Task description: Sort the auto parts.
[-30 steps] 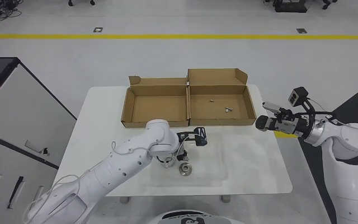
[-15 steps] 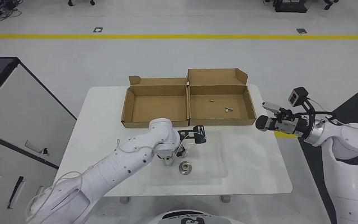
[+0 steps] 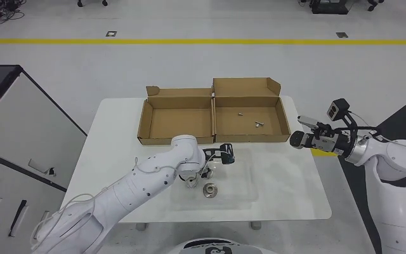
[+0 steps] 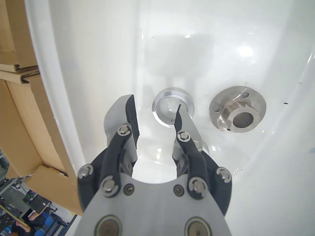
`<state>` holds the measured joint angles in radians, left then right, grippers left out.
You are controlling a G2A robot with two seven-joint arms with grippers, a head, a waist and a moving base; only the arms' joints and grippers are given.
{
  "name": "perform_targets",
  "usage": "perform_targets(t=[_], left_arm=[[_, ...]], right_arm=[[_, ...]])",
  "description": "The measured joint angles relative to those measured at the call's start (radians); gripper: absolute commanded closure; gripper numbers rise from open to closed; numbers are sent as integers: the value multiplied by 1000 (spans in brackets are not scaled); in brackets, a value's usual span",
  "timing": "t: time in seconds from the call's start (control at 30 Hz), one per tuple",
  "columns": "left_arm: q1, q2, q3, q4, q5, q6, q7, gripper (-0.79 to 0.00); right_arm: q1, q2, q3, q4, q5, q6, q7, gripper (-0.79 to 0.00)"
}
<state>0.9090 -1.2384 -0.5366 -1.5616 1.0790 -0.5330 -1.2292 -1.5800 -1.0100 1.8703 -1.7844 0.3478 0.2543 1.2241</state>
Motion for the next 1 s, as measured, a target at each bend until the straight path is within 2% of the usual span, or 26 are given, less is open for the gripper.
perform_targets(t=[0.37, 0.7, 1.0], left_arm=[[2, -4, 16, 12, 14, -19, 1, -366], [5, -4, 16, -8, -58, -53, -5, -372], [-10, -1, 32, 9, -56, -46, -7, -360]], right_arm=[[0, 0, 0, 0, 0, 0, 0, -785], [0, 0, 0, 0, 0, 0, 0, -785], [0, 0, 0, 0, 0, 0, 0, -785]])
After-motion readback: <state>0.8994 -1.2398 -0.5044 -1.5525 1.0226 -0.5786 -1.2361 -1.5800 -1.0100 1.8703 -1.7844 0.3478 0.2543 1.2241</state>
